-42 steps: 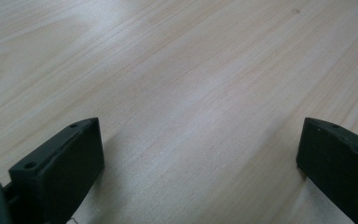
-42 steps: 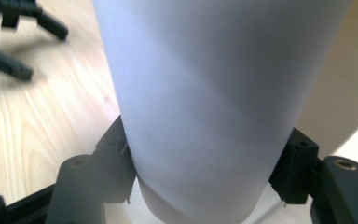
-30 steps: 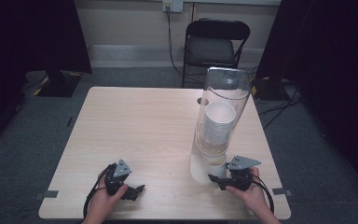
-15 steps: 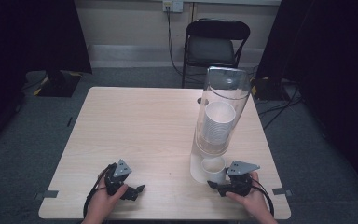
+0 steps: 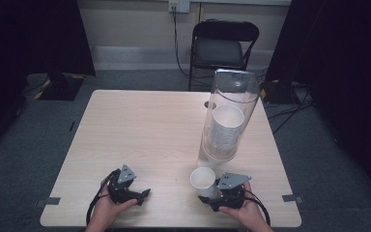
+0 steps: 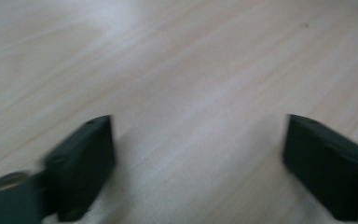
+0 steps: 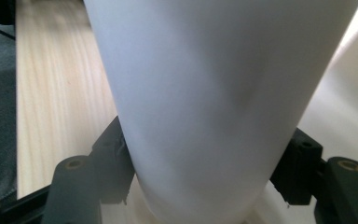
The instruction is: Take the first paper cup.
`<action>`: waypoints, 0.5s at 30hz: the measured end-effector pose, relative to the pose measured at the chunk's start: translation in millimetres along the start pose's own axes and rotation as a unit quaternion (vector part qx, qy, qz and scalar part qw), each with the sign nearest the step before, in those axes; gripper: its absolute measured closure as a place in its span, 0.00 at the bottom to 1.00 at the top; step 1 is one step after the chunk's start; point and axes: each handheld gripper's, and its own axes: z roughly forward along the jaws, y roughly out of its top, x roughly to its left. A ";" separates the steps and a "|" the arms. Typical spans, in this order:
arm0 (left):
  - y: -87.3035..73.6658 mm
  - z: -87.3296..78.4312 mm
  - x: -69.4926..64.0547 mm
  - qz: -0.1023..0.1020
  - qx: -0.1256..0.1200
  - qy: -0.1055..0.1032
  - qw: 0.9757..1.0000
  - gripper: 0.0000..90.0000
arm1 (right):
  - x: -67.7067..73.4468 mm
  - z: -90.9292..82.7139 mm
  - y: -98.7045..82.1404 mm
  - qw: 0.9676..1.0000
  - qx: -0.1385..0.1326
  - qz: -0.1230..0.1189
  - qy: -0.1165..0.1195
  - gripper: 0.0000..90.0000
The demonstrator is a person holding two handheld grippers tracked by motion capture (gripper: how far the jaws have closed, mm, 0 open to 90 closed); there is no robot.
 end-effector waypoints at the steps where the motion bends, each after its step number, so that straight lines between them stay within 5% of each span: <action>1: 2.4 -1.0 0.1 -0.005 0.001 -0.001 1.000 0.27 | 1.7 1.5 2.2 1.000 -0.003 -0.004 0.003 0.37; 3: 6.7 -3.2 -1.9 -0.017 -0.005 -0.021 1.000 0.15 | 5.6 4.7 6.5 1.000 -0.007 -0.009 0.008 0.37; 5: 12.1 -6.6 -5.7 -0.007 -0.015 -0.031 0.999 0.22 | 8.9 7.9 10.1 1.000 -0.008 -0.019 0.011 0.37; 9: 25.6 -13.0 -16.0 0.001 -0.014 -0.058 0.998 0.19 | 13.3 16.2 15.2 0.999 -0.003 -0.039 0.012 0.37; 14: 36.8 -19.6 -22.3 -0.017 -0.024 -0.089 0.996 0.19 | 16.2 24.1 20.4 0.998 0.001 -0.053 0.016 0.37; 15: 42.5 -24.0 -24.2 -0.025 -0.034 -0.108 0.993 0.22 | 16.9 25.5 21.6 0.998 0.001 -0.054 0.017 0.37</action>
